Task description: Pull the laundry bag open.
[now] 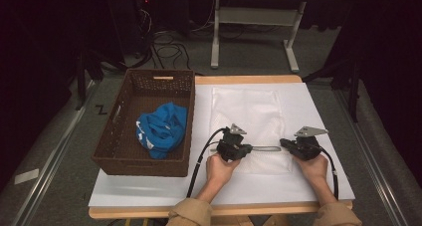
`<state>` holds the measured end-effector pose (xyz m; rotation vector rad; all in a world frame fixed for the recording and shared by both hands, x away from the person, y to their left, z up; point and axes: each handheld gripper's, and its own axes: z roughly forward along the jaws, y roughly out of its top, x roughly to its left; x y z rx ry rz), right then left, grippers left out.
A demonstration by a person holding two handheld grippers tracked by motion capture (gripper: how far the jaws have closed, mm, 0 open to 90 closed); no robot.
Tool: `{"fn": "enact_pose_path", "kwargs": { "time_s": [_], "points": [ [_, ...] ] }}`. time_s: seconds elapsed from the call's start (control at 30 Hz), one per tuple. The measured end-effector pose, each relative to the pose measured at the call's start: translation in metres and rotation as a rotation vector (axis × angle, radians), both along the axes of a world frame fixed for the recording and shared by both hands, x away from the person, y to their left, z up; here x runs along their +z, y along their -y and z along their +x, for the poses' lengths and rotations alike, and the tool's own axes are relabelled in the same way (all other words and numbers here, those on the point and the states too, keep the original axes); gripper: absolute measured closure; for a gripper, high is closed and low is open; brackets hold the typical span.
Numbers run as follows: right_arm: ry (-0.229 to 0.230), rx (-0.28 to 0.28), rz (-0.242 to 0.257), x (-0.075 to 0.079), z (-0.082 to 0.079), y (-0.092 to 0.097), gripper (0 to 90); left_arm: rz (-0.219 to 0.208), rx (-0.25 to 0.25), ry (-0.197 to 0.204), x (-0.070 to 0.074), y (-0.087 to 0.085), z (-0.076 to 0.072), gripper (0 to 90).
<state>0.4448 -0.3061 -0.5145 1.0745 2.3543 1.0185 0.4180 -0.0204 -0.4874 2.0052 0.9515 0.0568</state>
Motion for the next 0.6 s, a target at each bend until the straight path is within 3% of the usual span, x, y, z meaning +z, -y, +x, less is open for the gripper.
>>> {"fn": "enact_pose_path", "kwargs": {
  "time_s": [0.13, 0.6],
  "points": [
    [0.001, -0.003, 0.002, 0.0, 0.0, 0.0, 88.9, 0.022, -0.006, 0.003, 0.0, -0.001, -0.001, 86.4],
    [0.001, -0.002, 0.002, 0.0, 0.0, 0.0, 88.9, 0.011, 0.022, 0.006, 0.001, -0.015, -0.003, 86.3]
  ]
}}
